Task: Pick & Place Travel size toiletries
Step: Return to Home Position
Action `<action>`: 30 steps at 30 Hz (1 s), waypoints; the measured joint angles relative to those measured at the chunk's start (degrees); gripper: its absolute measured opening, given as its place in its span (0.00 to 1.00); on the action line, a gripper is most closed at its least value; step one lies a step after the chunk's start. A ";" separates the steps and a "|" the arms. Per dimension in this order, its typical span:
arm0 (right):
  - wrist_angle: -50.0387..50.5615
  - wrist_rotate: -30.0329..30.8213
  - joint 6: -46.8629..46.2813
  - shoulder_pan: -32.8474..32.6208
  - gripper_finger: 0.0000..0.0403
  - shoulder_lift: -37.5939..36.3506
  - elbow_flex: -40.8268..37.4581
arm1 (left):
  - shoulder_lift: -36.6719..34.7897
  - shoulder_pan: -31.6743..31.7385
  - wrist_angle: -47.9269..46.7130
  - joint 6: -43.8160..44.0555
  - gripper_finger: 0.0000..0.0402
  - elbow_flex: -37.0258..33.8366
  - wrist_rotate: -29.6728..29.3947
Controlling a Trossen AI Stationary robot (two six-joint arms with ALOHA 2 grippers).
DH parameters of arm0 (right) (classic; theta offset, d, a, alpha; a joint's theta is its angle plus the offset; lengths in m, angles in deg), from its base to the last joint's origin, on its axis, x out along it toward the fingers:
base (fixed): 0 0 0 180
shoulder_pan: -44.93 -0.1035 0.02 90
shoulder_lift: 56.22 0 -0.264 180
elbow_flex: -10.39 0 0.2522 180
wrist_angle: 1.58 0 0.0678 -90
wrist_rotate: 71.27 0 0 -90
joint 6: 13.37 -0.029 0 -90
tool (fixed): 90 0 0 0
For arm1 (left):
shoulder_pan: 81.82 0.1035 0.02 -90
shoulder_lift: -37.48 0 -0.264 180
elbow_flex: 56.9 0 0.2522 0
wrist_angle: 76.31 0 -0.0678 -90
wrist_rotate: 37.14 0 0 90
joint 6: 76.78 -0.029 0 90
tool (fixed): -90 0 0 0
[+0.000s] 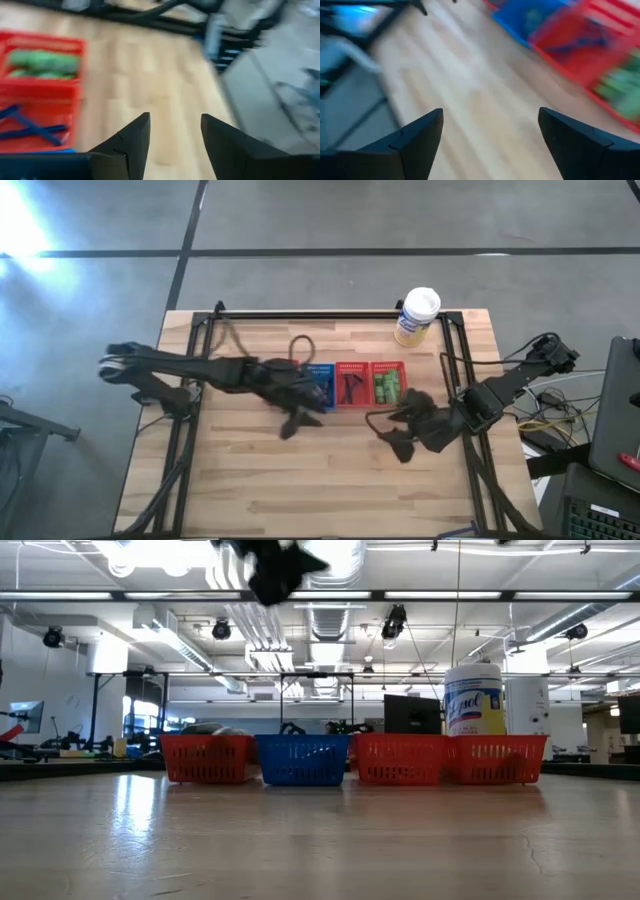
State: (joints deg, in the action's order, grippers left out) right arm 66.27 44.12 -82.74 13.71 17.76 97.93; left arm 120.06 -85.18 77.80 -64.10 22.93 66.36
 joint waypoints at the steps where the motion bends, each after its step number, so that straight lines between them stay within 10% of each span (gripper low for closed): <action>1: -4.30 0.00 1.97 0.15 0.78 0.00 -0.91 | -2.12 -0.11 -0.51 -0.67 0.45 -0.59 1.83; 8: -41.46 -2.96 8.34 4.98 0.68 0.26 -16.93 | -15.92 -0.11 -1.47 5.56 0.45 -13.27 4.46; 15: -43.97 -5.53 -5.53 8.07 0.61 -0.54 -23.54 | -32.24 -1.13 -4.04 26.28 0.45 -27.41 3.99; 23: -72.70 -4.54 16.31 6.84 0.57 1.82 -24.69 | -49.92 -9.76 10.61 31.73 0.45 -41.41 5.88; 30: -77.56 -4.14 19.86 10.79 0.55 3.61 -25.60 | -61.68 -11.53 22.11 28.86 0.45 -51.14 0.81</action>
State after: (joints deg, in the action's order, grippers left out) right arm -11.29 39.98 -62.89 24.50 21.36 72.33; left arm 58.38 -96.71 99.91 -35.24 -28.21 67.16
